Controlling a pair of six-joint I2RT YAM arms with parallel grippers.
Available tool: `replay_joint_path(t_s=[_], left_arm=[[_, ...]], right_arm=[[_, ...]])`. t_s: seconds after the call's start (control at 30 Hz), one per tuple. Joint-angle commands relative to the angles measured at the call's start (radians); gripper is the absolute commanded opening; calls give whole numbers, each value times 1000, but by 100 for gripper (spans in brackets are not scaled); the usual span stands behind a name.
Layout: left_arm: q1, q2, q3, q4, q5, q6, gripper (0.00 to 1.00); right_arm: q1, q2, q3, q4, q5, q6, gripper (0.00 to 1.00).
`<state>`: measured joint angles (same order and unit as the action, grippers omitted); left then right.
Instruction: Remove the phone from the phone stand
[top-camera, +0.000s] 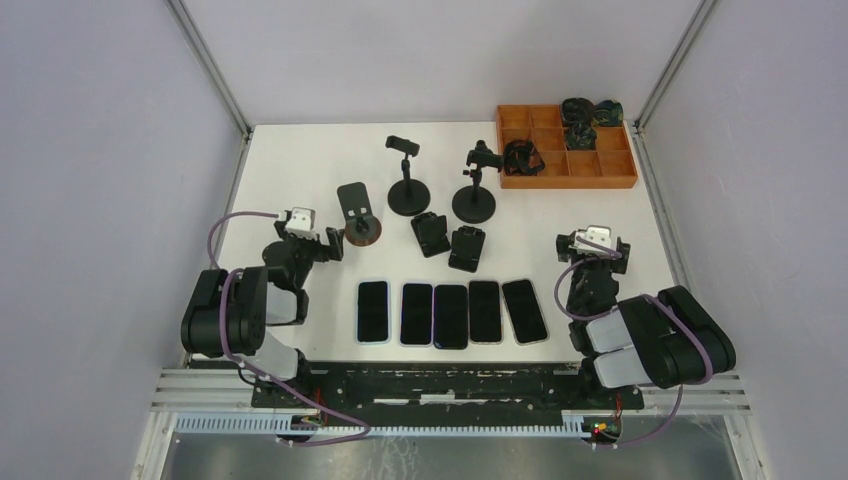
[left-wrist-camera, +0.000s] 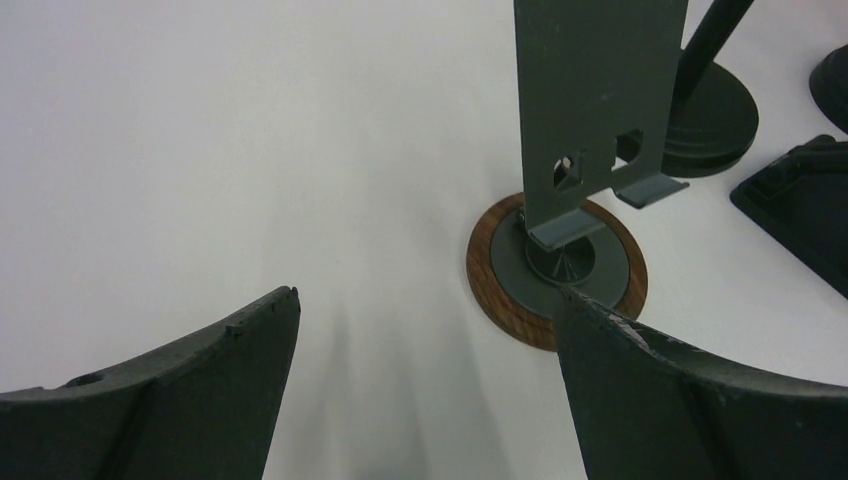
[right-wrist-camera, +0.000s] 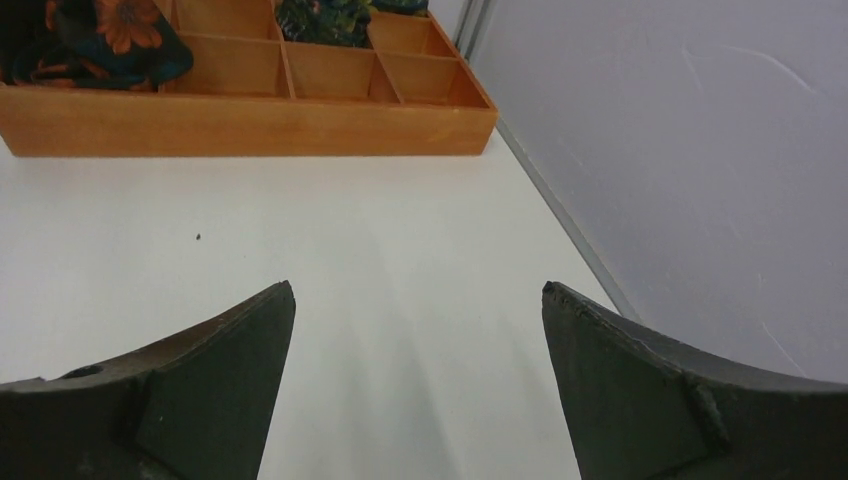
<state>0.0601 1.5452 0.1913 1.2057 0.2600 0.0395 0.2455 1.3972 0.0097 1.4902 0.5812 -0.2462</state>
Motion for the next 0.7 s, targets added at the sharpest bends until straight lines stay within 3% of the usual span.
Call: replay_joint_path(t_s=[0.0,0.07,0.67], left_arm=[[-5,2,31,23,-42,-24,100],[-5,-7,30,12,-41,-21,100],[-5,-3,34,12,-39,-21,100]], right_arm=[[-62,-24,-126,-17,-67,49,98],[-116,-30,-111,-55,-136,88,98],[-116,-30,-112,-53,-134,84,98]])
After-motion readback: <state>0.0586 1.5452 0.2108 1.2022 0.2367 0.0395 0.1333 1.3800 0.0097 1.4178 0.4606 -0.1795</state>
